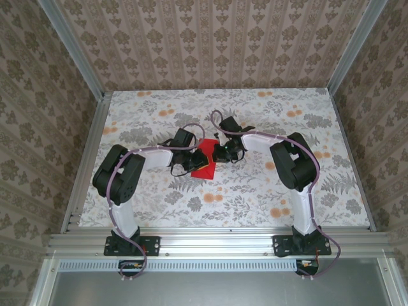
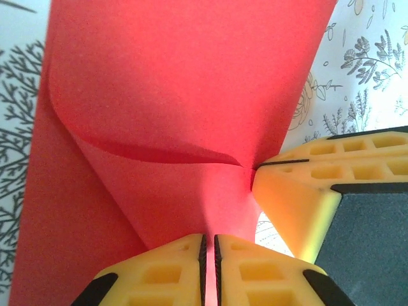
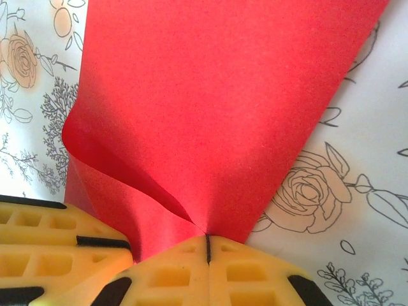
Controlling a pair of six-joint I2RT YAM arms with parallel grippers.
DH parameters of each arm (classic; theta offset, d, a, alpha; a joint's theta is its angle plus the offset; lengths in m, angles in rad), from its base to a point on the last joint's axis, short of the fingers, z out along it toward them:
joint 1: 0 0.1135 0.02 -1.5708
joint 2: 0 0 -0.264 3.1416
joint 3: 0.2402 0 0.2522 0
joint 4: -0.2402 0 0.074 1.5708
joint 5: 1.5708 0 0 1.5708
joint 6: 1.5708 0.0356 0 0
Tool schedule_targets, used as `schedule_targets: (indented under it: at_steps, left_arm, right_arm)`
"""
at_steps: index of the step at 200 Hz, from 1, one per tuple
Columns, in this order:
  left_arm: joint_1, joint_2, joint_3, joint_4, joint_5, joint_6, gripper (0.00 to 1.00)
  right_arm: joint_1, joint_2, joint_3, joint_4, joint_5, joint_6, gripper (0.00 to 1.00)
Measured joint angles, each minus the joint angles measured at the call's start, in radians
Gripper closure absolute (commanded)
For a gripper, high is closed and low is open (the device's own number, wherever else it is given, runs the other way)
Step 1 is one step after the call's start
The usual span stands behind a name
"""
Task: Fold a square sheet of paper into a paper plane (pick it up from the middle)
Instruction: Fold the triangle a second time at the center of the table.
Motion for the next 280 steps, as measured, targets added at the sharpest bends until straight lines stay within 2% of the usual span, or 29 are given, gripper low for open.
schedule_targets:
  at_steps: [46,139,169,226,259,280]
  left_arm:
    - [-0.004,0.001,0.000,0.008,0.010,0.000,0.85]
    - [-0.005,0.024,0.013,-0.002,0.012,0.000,0.85]
    - [-0.005,0.026,0.015,-0.005,0.011,0.000,0.85]
    - [-0.016,0.028,0.029,-0.039,-0.011,0.000,0.87]
    - [-0.018,0.028,0.032,-0.052,-0.019,0.000,0.87]
    - [-0.023,0.028,0.034,-0.058,-0.026,0.000,0.88]
  right_arm:
    - [-0.002,0.003,0.006,-0.005,0.000,0.019,0.99]
    - [-0.005,0.006,0.011,-0.007,0.000,0.042,0.99]
    - [-0.006,0.006,0.012,-0.007,0.000,0.045,0.95]
    - [-0.007,0.005,0.020,-0.019,0.001,0.054,0.80]
    - [-0.015,-0.032,0.010,-0.023,0.023,0.066,0.78]
    - [-0.025,-0.089,-0.021,-0.021,0.029,0.075,0.81]
